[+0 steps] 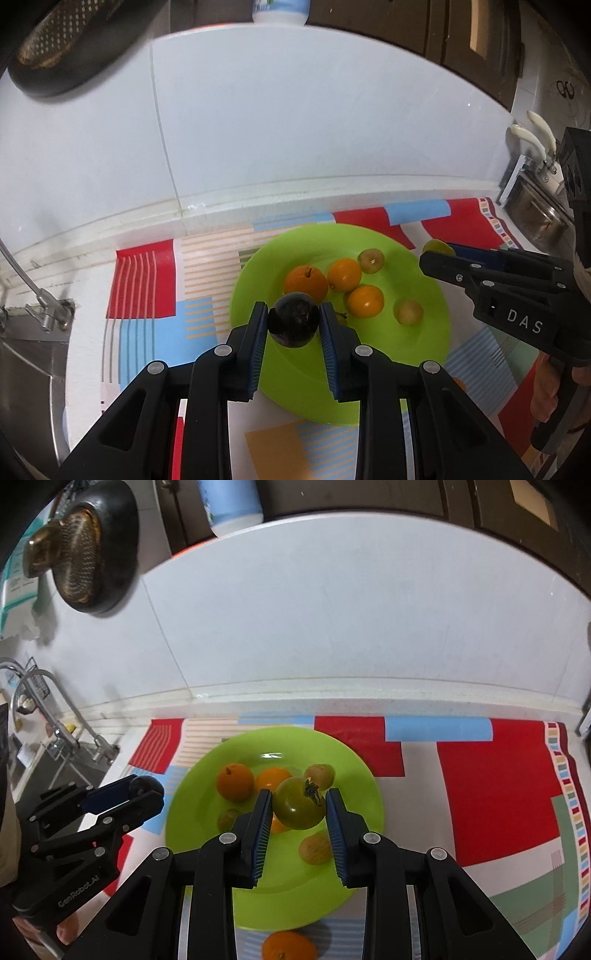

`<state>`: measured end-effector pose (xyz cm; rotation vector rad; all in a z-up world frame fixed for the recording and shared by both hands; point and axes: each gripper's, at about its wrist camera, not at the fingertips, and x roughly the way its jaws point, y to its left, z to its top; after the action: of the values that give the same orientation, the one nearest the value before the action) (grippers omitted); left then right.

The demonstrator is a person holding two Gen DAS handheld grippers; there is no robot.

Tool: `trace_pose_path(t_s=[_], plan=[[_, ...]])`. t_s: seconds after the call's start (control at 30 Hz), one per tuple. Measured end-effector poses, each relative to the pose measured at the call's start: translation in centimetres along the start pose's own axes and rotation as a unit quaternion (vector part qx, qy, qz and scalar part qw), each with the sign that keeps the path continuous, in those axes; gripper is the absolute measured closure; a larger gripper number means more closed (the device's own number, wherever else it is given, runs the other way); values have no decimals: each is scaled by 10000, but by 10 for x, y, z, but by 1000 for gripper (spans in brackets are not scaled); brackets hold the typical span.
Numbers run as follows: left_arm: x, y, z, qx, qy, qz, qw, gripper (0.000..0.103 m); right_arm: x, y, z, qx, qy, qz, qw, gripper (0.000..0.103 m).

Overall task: Organize fruits
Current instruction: 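Carry the plum and green fruit onto the green plate and open both tools, then withdraw both open tools from the plate toward the last fruits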

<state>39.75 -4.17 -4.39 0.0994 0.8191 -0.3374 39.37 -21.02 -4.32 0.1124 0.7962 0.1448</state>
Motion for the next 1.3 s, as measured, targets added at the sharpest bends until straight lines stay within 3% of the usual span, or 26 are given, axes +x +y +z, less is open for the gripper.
trace_pose_path(t_s=[0.73,0.9,1.0,1.3], plan=[[50,8,-2,13,407,-75,9991,75,54,-13,0,104,372,-33,9992,72],[46,6,-1,99,322,20,9994,67,53,-14,0,116,355,-61,9993,71],[37,6,0,59,246,26,9997,67,48,-14,0,113,311,-145,9993,65],[-7,-3,-3,37,-81,-61,9999,60,-1,-1,-9,9,-71,-47,10000,65]])
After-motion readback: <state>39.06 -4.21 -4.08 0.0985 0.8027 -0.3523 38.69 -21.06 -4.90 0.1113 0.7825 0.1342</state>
